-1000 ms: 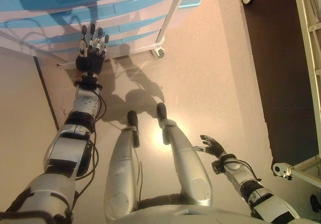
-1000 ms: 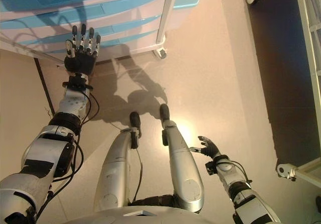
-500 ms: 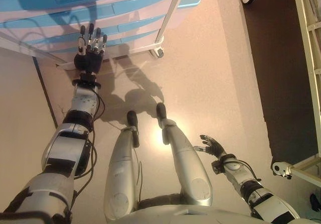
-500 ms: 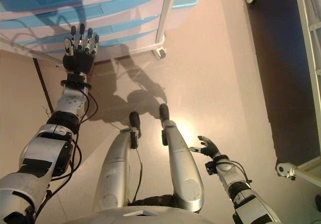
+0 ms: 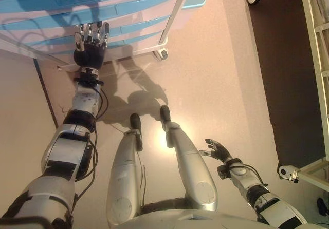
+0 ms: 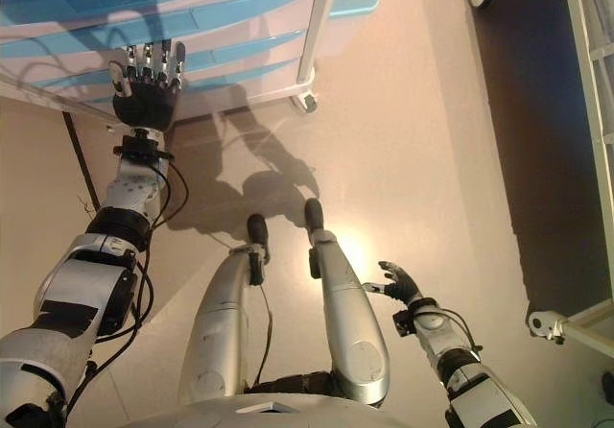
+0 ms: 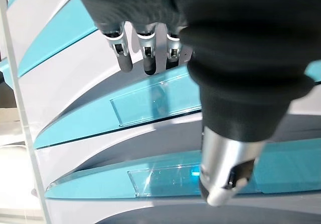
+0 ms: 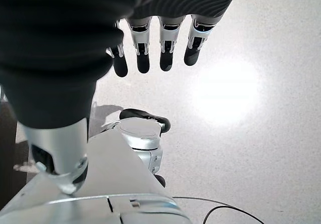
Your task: Open the drawer and pick up the medicine
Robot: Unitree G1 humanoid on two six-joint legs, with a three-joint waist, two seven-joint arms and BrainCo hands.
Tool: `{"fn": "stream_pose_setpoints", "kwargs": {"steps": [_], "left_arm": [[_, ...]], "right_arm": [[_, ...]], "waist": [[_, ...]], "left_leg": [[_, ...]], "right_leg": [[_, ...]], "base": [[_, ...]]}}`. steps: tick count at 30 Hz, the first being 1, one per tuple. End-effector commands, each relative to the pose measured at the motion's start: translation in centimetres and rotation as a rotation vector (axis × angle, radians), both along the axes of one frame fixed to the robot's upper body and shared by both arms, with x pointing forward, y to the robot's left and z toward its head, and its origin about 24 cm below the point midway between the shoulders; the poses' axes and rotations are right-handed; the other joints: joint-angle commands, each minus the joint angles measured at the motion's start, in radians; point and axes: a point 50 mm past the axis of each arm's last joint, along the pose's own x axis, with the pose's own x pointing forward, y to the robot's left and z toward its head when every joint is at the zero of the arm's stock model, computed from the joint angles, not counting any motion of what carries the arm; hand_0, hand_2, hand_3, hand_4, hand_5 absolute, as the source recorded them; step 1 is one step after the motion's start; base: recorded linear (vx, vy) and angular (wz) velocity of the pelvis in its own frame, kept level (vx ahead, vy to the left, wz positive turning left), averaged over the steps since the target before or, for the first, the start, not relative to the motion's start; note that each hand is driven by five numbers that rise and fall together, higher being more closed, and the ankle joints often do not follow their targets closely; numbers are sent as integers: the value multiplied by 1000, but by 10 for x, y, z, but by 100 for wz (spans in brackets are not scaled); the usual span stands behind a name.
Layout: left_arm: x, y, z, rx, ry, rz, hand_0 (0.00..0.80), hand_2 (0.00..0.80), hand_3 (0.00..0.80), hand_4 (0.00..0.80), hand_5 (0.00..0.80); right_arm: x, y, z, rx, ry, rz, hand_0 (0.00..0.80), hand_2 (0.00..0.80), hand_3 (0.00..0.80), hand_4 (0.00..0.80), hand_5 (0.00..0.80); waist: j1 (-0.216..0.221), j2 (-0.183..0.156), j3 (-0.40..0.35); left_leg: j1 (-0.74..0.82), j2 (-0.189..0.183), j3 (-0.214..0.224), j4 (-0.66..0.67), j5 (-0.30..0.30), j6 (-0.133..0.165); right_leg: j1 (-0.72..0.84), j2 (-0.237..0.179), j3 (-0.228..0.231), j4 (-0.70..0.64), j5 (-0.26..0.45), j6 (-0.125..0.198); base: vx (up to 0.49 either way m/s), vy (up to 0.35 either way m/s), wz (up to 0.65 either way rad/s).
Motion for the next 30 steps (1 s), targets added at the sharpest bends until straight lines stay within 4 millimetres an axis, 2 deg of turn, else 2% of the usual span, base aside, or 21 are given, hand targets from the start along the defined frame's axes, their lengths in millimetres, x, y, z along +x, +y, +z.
{"fn": "stream_pose_setpoints", "kwargs": {"steps": [1,6,7,8,9,10,16,22,25,28,30], "left_arm": [[-19,-27,137,93,-604,-109,0,0,0,0,0],[-17,-25,137,76,-581,-87,0,0,0,0,0],[-17,-24,137,68,-579,-91,44,44,44,44,44],[-16,-23,135,61,-565,-76,483,483,483,483,483],[-16,-22,135,59,-565,-71,759,759,759,759,759],[-16,-21,134,58,-560,-69,800,800,800,800,800],[-14,-18,123,39,-536,-61,800,800,800,800,800],[-19,-19,100,-14,-529,-63,800,800,800,800,800],[-24,-19,81,-19,-516,-41,800,800,800,800,800],[-32,-16,54,-18,-467,-20,800,800,800,800,800],[-43,-13,21,-34,-406,-25,800,800,800,800,800]], "right_arm": [[-26,-4,-11,-10,52,27,0,0,0,0,0],[-25,-5,-12,-14,57,23,0,0,0,0,0],[-25,-5,-11,-14,56,24,0,0,0,0,0],[-25,-5,-11,-15,58,24,0,0,0,0,0],[-25,-5,-12,-16,59,27,0,0,0,0,0],[-25,-5,-12,-16,60,30,0,0,0,0,0],[-26,-2,-13,-23,60,48,0,0,0,0,0],[-23,-4,-10,-65,48,72,0,0,0,0,0],[-20,-4,-8,-86,35,74,0,0,0,0,0],[-19,-7,-7,-99,32,66,0,0,0,0,0],[-20,-11,-7,-114,43,53,0,0,0,0,0]], "waist": [[27,37,-31],[29,36,-33],[29,36,-34],[30,37,-34],[31,35,-35],[31,34,-36],[40,34,-34],[64,47,-32],[91,58,-34],[126,68,-40],[163,81,-52]], "left_leg": [[108,-44,39,-157,-3,-2],[111,-45,37,-152,-3,-4],[113,-45,38,-153,-2,-4],[112,-46,38,-152,-2,-4],[113,-46,38,-152,-2,-4],[114,-45,38,-153,-2,-4],[118,-48,24,-165,7,-8],[135,-58,-13,-186,21,-18],[143,-61,-37,-197,35,-26],[164,-68,-67,-196,31,-35],[185,-76,-97,-196,35,-47]], "right_leg": [[57,69,-19,9,-44,-45],[63,66,-24,12,-48,-48],[65,66,-24,11,-48,-48],[66,67,-23,11,-49,-49],[68,66,-24,10,-50,-49],[69,66,-24,10,-50,-49],[76,67,-28,9,-55,-50],[96,68,-33,30,-87,-58],[107,62,-54,54,-110,-66],[134,45,-88,81,-147,-73],[165,26,-121,94,-172,-80]], "base": [[0,0,0],[0,0,0],[0,0,0],[0,0,0],[0,0,0],[0,0,0],[-28,2,-1],[-66,28,4],[-93,-15,8],[-70,-76,30],[-44,-92,30]]}}
